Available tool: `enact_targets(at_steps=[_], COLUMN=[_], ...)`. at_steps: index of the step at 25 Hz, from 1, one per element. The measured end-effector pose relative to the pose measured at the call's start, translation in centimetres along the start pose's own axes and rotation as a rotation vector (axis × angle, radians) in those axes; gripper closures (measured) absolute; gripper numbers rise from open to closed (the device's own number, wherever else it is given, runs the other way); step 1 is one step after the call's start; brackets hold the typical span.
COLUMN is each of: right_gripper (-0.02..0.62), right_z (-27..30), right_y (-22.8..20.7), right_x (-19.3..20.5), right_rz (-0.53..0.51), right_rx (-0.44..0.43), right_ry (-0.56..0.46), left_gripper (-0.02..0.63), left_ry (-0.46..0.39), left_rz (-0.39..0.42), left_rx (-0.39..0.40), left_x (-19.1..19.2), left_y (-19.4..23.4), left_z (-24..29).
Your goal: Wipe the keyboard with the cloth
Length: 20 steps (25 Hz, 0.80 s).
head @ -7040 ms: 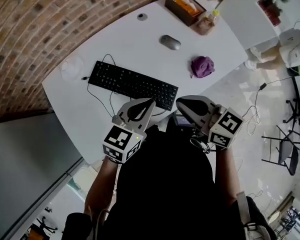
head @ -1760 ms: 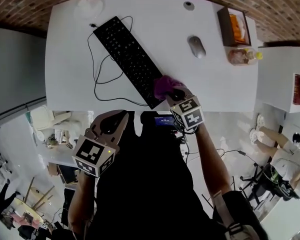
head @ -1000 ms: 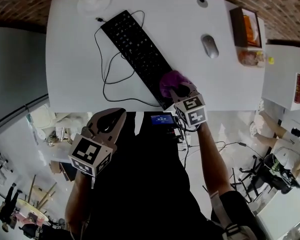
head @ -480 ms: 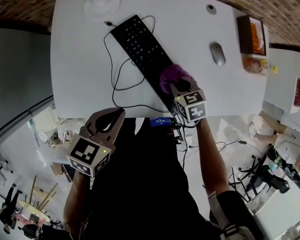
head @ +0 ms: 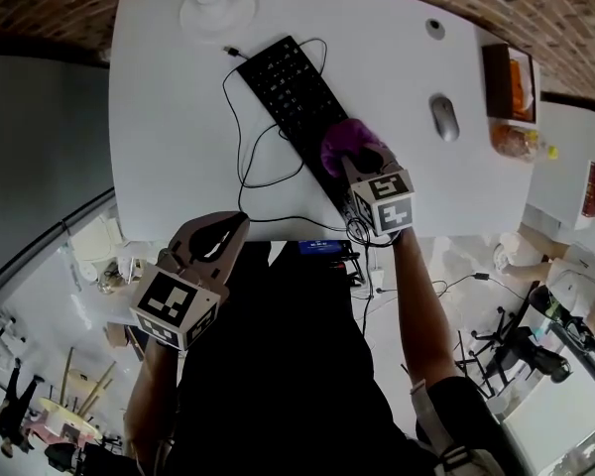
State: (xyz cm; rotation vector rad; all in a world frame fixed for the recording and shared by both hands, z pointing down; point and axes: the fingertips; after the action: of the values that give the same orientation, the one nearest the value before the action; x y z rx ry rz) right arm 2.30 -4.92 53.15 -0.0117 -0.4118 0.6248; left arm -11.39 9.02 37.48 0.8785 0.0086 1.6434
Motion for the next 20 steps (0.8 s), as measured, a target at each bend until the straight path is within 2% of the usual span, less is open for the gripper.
enact_targets(at_steps=[12, 20], right_gripper=[0.518, 0.518], right_z=[0.7, 1.8], right_y=[0.0, -0.2], right_x=[-2.1, -4.4], right_rz=[0.005, -0.044], right_rx=[0.008, 0.014], right_ry=[0.017, 0.008], left_gripper=[0.591, 0.591], left_ry=[0.003, -0.009], left_rz=[-0.022, -0.042], left_rx=[0.02, 0.035], left_x=[0.0, 0.0], left_y=[1.8, 2.5], left_z=[-0.1, 0.2])
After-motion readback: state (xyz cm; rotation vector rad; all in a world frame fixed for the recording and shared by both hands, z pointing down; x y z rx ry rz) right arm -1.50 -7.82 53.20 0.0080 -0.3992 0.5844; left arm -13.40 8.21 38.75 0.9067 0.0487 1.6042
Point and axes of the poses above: the fingertips, and each gripper's own axes: z forward along the fingers, y to its left, x out of its underside, and after that the axes turned 13 degrees about y, right-handed
